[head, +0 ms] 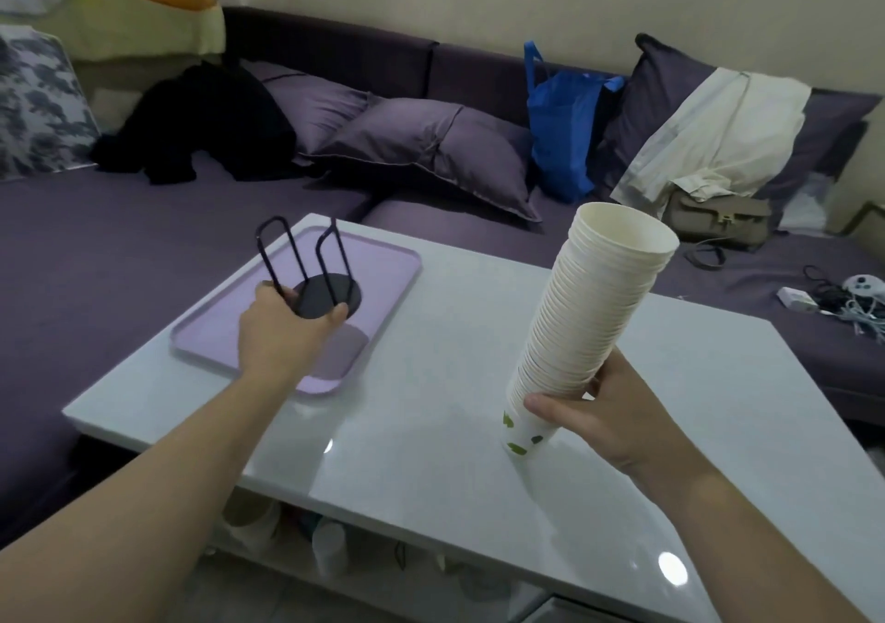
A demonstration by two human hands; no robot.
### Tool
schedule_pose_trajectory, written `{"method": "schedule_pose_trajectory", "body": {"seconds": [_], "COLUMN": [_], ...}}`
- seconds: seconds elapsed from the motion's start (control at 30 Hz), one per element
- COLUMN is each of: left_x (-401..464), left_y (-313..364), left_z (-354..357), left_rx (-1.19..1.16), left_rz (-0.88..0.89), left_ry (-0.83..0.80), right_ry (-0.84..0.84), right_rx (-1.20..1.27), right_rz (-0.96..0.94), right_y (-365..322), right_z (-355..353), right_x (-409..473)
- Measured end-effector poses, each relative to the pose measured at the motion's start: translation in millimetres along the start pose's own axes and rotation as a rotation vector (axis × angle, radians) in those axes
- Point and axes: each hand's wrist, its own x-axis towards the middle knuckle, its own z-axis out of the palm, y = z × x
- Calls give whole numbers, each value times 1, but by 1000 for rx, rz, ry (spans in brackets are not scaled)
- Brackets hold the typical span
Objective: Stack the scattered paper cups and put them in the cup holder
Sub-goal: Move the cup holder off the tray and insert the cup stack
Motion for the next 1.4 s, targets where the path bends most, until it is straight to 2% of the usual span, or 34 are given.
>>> {"method": "schedule_pose_trajectory", "body": {"seconds": [0.2, 0.3, 0.4, 0.53, 0.7, 0.97, 1.13, 1.2, 1.4], "left_x": [-74, -103, -122, -127, -126, -129, -124, -123, -126], "left_y": [43, 36, 23, 13, 13, 15, 31, 39, 43], "left_z": [24, 48, 66, 73, 69, 56, 38, 32, 28], "left_rx": [25, 167, 365, 632, 649, 433, 97, 17, -29], "left_rz": [131, 201, 251, 361, 361, 230, 110, 119, 181], "left_ry": [-254, -331, -332, -244, -308, -420, -416, -381, -363], "right_ry": [-1, -7, 4, 4, 0, -33, -97, -104, -79], "right_rx": [-9, -18, -19, -30, -58, -48, -30, -2, 3], "right_rz": [-13, -30, -35, -37, -51, -51, -81, -93, -106], "right_y": [2, 2, 5, 8, 7, 7, 9, 10, 14], "right_z": [1, 1, 0, -1, -2, -6, -13, -15, -16], "right_x": [2, 0, -1, -1, 0, 0, -1, -2, -4]}}
